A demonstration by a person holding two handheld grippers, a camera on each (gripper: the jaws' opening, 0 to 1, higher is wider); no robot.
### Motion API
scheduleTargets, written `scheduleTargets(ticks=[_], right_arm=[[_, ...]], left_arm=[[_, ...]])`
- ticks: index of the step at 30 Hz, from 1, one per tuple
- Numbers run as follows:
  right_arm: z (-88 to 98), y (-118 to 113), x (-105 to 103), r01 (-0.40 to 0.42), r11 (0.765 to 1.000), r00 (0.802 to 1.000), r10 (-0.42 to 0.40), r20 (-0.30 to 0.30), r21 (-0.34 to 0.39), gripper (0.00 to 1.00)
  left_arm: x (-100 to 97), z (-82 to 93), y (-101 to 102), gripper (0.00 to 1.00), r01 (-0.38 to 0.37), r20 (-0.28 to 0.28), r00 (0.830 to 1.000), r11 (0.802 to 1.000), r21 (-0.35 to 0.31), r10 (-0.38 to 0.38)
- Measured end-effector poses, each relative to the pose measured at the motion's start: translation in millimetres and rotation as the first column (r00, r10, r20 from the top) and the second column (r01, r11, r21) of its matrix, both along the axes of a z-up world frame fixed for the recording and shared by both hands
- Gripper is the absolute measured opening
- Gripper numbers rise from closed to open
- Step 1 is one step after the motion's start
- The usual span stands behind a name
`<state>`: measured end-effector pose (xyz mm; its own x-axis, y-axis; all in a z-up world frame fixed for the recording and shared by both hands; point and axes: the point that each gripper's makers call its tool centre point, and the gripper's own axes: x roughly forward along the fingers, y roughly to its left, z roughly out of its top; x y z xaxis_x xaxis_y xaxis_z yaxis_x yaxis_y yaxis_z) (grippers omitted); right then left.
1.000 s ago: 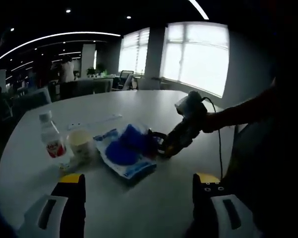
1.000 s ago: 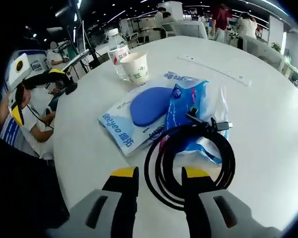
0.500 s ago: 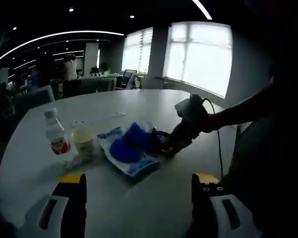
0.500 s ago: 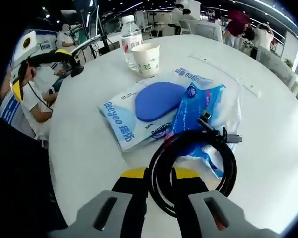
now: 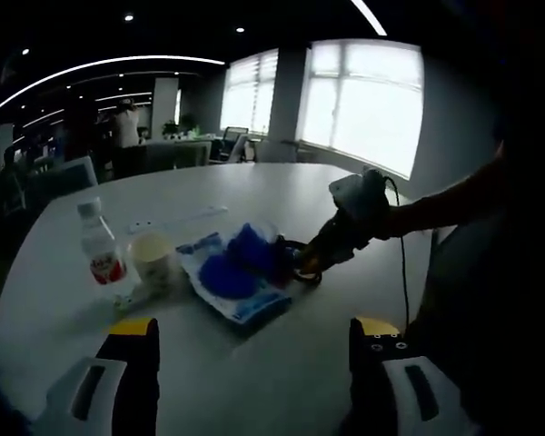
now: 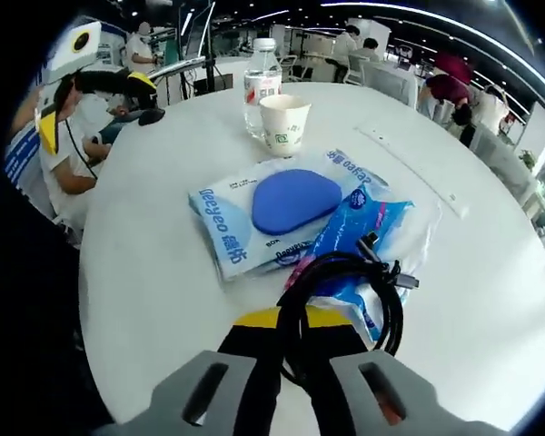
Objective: Arrange the tabletop items into an orderly group along one side of the table until the central work area is clear of visible clutter.
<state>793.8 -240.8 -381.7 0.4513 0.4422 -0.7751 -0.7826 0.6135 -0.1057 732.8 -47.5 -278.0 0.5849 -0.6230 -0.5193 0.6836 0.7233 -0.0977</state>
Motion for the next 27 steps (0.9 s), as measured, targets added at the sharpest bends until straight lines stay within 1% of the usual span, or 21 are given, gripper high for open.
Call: scheduleTargets(ticks=[3, 5, 7, 9, 14, 19, 22, 27], right_arm=[[8.1, -1, 2, 0.014, 1.0, 0.999, -0.014, 0.032, 0.005, 0.02], [12.0, 0, 3, 0.024, 1.0, 0.999, -0.024, 0.042, 0.012, 0.02], [18.1, -1, 5, 0.028, 1.0, 0.997, -0.028, 0.075, 0.006, 0.01], [24.2, 0, 3, 0.035, 0.999, 0.996, -0.036, 0.086, 0.011, 0.01], [38.8, -2, 5, 0.062, 0.998, 0.988, -0.064, 0.139, 0.018, 0.01], [52.1, -2, 0, 0.085, 0.996, 0.984, -0.089, 0.152, 0.033, 0.01], [61.6, -1, -8, 0.093, 0.995, 0.983, -0.099, 0.156, 0.04, 0.01], [69.7, 0, -20, 0.098, 0.994, 0.983, -0.104, 0.154, 0.045, 0.01]], left_arm=[[0.7, -0.5, 1, 0.85, 0.004, 0.0, 1.0, 1.0, 0.0, -0.004], [0.8, -0.3, 1, 0.84, 0.006, 0.0, 1.0, 1.0, 0.001, -0.006], [1.3, 0.3, 1, 0.84, 0.008, 0.002, 1.0, 1.0, 0.002, -0.008], [1.5, 1.9, 0, 0.84, 0.011, 0.006, 1.0, 1.0, -0.001, -0.011], [2.2, 3.7, -1, 0.84, 0.021, 0.008, 1.0, 1.0, -0.002, -0.021], [3.2, 4.1, -2, 0.85, 0.033, 0.01, 0.999, 0.999, 0.0, -0.033], [5.1, 5.3, -2, 0.85, 0.037, 0.013, 0.999, 0.999, -0.006, -0.037], [7.6, 5.9, -4, 0.85, 0.047, 0.017, 0.999, 0.999, -0.008, -0.047]])
